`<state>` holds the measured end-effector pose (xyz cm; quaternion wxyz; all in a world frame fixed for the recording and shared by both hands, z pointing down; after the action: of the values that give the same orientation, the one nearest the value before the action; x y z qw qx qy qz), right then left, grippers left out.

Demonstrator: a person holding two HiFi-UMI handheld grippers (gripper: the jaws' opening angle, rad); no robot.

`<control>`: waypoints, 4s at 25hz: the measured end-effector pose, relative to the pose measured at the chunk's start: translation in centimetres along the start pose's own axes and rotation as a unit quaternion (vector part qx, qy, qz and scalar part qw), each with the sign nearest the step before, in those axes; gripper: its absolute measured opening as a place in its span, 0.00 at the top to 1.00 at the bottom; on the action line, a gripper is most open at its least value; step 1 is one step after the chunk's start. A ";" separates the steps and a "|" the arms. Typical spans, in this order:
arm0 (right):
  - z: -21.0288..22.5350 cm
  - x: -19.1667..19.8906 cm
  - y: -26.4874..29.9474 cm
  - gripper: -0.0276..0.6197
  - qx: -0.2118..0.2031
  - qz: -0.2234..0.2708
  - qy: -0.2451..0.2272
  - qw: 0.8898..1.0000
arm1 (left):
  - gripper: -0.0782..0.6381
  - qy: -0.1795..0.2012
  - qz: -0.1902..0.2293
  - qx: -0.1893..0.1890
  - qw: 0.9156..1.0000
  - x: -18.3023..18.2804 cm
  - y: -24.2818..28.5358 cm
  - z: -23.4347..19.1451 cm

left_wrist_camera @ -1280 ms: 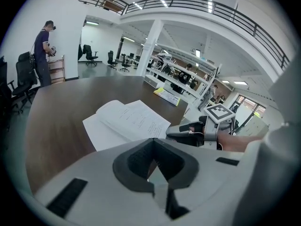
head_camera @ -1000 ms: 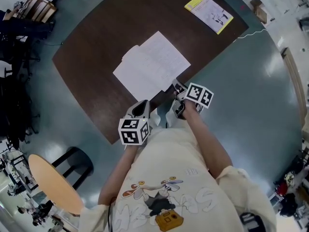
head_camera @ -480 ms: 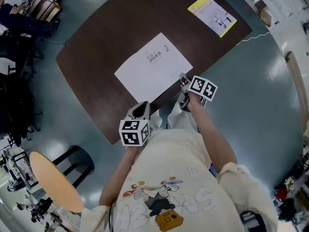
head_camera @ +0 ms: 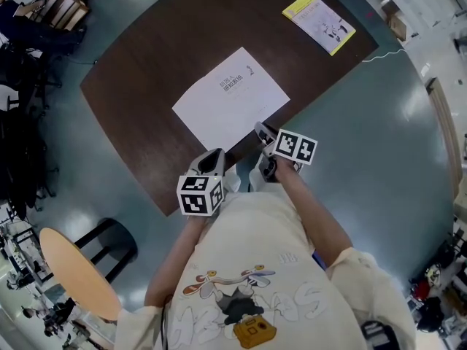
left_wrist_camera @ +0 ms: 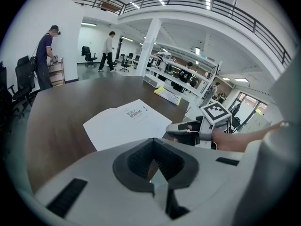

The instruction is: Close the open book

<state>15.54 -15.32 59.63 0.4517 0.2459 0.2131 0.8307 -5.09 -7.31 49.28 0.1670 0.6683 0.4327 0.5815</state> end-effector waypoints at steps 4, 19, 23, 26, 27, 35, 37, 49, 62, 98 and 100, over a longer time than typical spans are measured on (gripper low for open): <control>-0.7 2.9 0.7 0.77 -0.001 -0.035 -0.021 0.999 | 0.88 -0.011 0.002 -0.001 1.000 0.6 -0.4 -0.8; -2.0 11.5 8.1 0.67 0.045 -0.174 -0.025 0.983 | 0.88 -0.078 0.010 -0.036 0.996 4.4 -3.5 -5.9; -2.3 12.2 9.3 0.75 0.074 -0.179 -0.020 0.981 | 0.88 -0.086 0.015 -0.041 0.995 4.7 -4.1 -7.2; -2.4 12.5 9.2 0.84 0.087 -0.179 -0.026 0.980 | 0.88 -0.093 0.017 -0.043 0.995 5.0 -4.6 -7.9; -2.4 12.5 9.0 0.86 0.088 -0.179 -0.024 0.980 | 0.88 -0.095 0.018 -0.042 0.994 5.0 -4.7 -8.1; -3.7 11.3 6.7 0.90 0.019 -0.164 -0.042 0.985 | 0.88 -0.081 0.022 -0.024 0.996 4.2 -4.3 -8.2; -4.3 10.6 5.7 0.91 0.000 -0.154 -0.052 0.987 | 0.88 -0.076 0.024 -0.020 0.997 3.8 -4.1 -7.9; -6.0 4.1 0.5 0.90 -0.112 -0.069 -0.027 0.991 | 0.88 -0.051 0.027 -0.007 0.998 2.3 -3.1 -6.5; -4.4 -1.5 -2.3 0.68 -0.250 -0.015 0.082 0.965 | 0.88 -0.049 0.026 -0.027 0.998 1.9 -2.7 -4.5; -4.3 0.2 -7.6 0.81 -0.237 0.029 0.020 0.971 | 0.88 0.015 0.011 0.034 0.999 0.2 1.0 0.4; -4.8 0.8 -8.2 0.87 -0.226 0.038 0.009 0.973 | 0.88 0.022 0.012 0.044 0.999 0.2 1.2 0.8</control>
<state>17.61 -11.13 51.30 0.4621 0.1377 0.0149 0.8760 -3.91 -7.62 50.09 0.1213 0.6670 0.4534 0.5786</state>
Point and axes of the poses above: the fingertips, and each gripper's own axes: y forward along the fingers, z to its right, x out of its underside, the point moved 9 cm from there along -y, backward along the fingers, and after that the axes turned 4 degrees about y, right-handed, at the moved point
